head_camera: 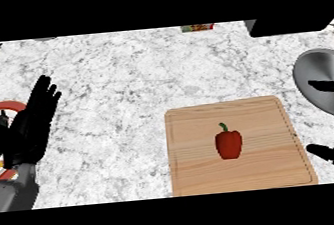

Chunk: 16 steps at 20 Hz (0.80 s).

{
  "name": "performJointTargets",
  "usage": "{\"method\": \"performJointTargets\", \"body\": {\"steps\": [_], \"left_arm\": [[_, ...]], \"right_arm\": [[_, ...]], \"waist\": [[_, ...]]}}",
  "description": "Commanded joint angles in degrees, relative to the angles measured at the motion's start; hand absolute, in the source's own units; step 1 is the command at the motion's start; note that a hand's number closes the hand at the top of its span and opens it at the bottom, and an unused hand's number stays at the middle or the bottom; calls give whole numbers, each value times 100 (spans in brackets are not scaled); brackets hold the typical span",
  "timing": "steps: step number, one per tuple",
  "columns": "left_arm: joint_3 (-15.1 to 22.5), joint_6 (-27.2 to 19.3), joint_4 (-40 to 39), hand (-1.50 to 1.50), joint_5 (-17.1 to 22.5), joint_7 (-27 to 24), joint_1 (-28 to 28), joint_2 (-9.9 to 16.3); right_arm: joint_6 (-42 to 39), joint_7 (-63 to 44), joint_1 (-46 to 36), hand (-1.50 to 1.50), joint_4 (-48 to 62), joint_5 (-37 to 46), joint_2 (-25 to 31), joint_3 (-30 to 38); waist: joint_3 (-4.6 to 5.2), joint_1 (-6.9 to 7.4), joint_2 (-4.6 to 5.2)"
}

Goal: Pick the bell pepper from the cutting board and place it in the pan

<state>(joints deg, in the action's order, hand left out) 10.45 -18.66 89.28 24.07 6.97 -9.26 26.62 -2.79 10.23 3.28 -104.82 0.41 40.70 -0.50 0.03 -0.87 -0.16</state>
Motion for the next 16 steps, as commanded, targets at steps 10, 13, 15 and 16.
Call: {"method": "performJointTargets", "body": {"steps": [10,13,15,16], "left_arm": [[101,-20,89,0,-348,77,3,-319],[-61,149,-71,0,-244,206,-302,-272],[-32,136,122,0,-240,156,-38,-325],[-88,239,29,0,-196,250,-263,-239]], "right_arm": [[-1292,-1872,-1398,-150,-420,1220,962,-839],[-1533,-2931,-2234,-150,-593,1567,543,-1637],[-1953,-2851,-2148,-150,-374,1668,658,-1865],[-2250,-3427,-2535,-150,-468,1529,514,-2111]], "waist": [[3,219,30],[8,253,38],[5,248,29],[12,284,37]]}}
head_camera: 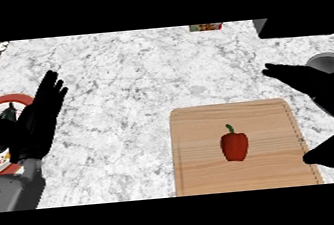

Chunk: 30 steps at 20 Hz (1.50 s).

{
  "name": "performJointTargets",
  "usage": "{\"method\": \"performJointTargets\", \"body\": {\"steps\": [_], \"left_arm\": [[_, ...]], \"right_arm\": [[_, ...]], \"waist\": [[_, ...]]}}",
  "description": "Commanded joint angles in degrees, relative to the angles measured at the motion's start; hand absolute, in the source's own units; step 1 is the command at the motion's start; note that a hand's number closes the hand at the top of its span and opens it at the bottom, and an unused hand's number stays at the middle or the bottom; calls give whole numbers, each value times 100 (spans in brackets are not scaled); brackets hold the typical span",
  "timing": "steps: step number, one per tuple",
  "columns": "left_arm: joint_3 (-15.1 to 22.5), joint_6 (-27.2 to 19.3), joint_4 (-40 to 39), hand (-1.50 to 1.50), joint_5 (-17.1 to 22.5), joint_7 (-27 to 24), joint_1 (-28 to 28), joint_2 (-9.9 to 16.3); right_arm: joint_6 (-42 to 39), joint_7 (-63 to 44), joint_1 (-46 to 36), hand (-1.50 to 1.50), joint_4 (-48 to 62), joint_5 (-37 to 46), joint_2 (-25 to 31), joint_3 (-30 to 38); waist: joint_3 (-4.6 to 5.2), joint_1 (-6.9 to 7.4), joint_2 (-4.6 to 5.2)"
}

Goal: Pick the bell pepper from the cutting board and place it in the pan

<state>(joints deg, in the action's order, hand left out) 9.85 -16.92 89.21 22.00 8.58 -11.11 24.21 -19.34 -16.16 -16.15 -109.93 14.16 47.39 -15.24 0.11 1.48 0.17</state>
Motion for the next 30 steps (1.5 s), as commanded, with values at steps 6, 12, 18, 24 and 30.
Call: {"method": "performJointTargets", "body": {"steps": [6,12,18,24,30], "left_arm": [[-127,-7,76,0,-75,78,72,-60],[-469,306,-115,0,-42,253,-98,-7],[-449,275,182,0,-186,287,77,-183],[-458,279,-205,0,-591,138,-72,-563],[-491,381,116,0,-688,367,71,-594]], "right_arm": [[-1808,-1441,-720,-150,253,-25,-257,-1169],[-2160,-1468,-560,-150,-4,699,-555,-1410],[-2193,-2279,-736,-150,-109,1748,-1217,-1977],[-2747,-2672,-864,-150,-302,1781,-2162,-1818],[-3081,-2804,-1349,-150,637,2116,-2795,-1746]], "waist": [[-4,-58,-20],[-10,-138,-18],[-11,-107,-21],[-9,-137,-18],[-9,-104,-15]]}}
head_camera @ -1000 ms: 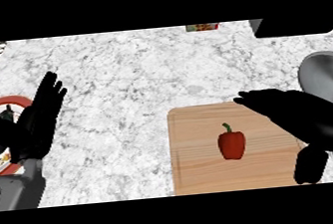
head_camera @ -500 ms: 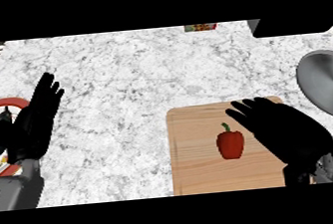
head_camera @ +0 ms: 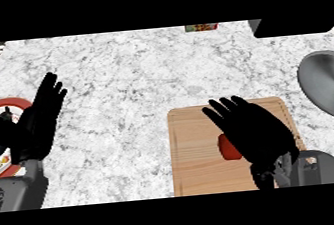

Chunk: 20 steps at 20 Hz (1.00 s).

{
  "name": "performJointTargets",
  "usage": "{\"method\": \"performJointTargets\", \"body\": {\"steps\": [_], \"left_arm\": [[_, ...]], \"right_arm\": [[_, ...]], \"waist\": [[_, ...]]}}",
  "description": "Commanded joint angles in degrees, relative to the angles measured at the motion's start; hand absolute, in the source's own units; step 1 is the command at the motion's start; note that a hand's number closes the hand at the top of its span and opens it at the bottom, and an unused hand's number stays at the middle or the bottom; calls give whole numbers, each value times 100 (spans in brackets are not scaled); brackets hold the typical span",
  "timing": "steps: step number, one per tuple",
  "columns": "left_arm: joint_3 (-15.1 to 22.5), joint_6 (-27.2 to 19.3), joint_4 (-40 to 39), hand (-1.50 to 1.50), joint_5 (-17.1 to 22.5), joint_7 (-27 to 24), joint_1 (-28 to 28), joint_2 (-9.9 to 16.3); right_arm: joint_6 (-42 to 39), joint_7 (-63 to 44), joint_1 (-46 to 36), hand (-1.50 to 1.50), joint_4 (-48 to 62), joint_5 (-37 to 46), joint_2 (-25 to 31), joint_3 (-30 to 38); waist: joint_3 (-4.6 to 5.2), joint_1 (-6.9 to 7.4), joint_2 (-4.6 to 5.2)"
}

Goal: Pick the bell pepper from the cutting board and place it in the pan

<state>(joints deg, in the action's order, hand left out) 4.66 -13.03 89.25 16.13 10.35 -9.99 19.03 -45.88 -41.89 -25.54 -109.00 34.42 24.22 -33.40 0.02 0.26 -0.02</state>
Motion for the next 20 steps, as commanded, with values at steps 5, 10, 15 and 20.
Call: {"method": "performJointTargets", "body": {"steps": [5,10,15,20], "left_arm": [[-212,329,57,0,-58,-83,207,-82],[-494,500,-198,0,-126,31,-125,-71],[-587,504,-171,0,-211,221,-233,-189],[-472,493,-9,0,-528,30,41,-496]], "right_arm": [[140,95,-13,-150,1017,937,-560,-282],[166,647,63,-150,1233,1118,-631,61],[323,1063,349,-150,1556,1623,-491,30],[448,1588,396,-150,1727,1990,-615,202]], "waist": [[-1,10,7],[-1,-2,8],[-2,-18,6],[-2,-11,3]]}}
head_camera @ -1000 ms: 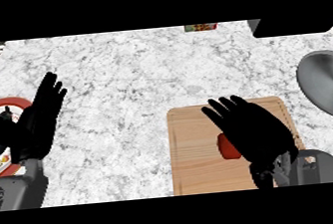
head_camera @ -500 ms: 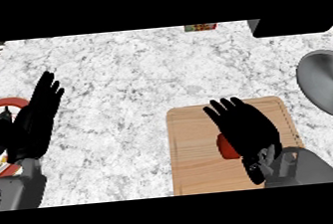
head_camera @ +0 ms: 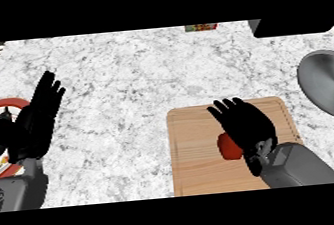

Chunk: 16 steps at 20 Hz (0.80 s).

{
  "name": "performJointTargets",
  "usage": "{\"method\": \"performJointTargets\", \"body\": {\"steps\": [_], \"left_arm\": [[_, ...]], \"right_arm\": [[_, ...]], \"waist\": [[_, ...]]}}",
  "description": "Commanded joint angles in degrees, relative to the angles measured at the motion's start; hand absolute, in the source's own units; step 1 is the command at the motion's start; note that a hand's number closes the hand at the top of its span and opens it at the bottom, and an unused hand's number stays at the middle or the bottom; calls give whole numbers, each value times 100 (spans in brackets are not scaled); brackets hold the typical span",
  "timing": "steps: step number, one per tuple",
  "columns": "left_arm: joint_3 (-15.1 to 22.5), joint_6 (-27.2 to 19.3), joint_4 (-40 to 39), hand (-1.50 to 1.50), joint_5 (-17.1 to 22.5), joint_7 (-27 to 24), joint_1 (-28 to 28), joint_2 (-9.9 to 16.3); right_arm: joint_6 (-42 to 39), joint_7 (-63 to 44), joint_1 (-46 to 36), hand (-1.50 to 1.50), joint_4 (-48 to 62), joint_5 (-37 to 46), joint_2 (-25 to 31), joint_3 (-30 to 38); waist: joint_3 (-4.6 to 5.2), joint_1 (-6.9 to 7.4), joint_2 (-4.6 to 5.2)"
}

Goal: Pick the bell pepper from the cutting board and place it in the pan

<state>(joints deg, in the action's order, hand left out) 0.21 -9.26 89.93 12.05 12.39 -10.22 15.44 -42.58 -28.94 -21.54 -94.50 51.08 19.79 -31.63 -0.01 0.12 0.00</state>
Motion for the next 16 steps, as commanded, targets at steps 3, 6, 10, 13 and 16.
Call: {"method": "performJointTargets", "body": {"steps": [3,6,10,13,16], "left_arm": [[-9,-3,225,0,-125,36,103,-211],[-85,103,99,0,-255,162,-104,-155],[-253,348,62,0,-175,59,148,-187],[-435,481,-289,0,-112,-178,-120,-142],[-142,47,94,0,-462,152,-86,-428]], "right_arm": [[775,656,-81,-150,1040,537,-330,25],[488,666,-98,-150,952,549,-557,269],[611,849,-38,-150,1338,851,-733,311],[529,910,88,150,1471,837,-943,161],[991,1376,344,150,1118,1104,-689,11]], "waist": [[-1,27,4],[0,2,2],[1,8,2],[1,-2,6],[0,-13,-4]]}}
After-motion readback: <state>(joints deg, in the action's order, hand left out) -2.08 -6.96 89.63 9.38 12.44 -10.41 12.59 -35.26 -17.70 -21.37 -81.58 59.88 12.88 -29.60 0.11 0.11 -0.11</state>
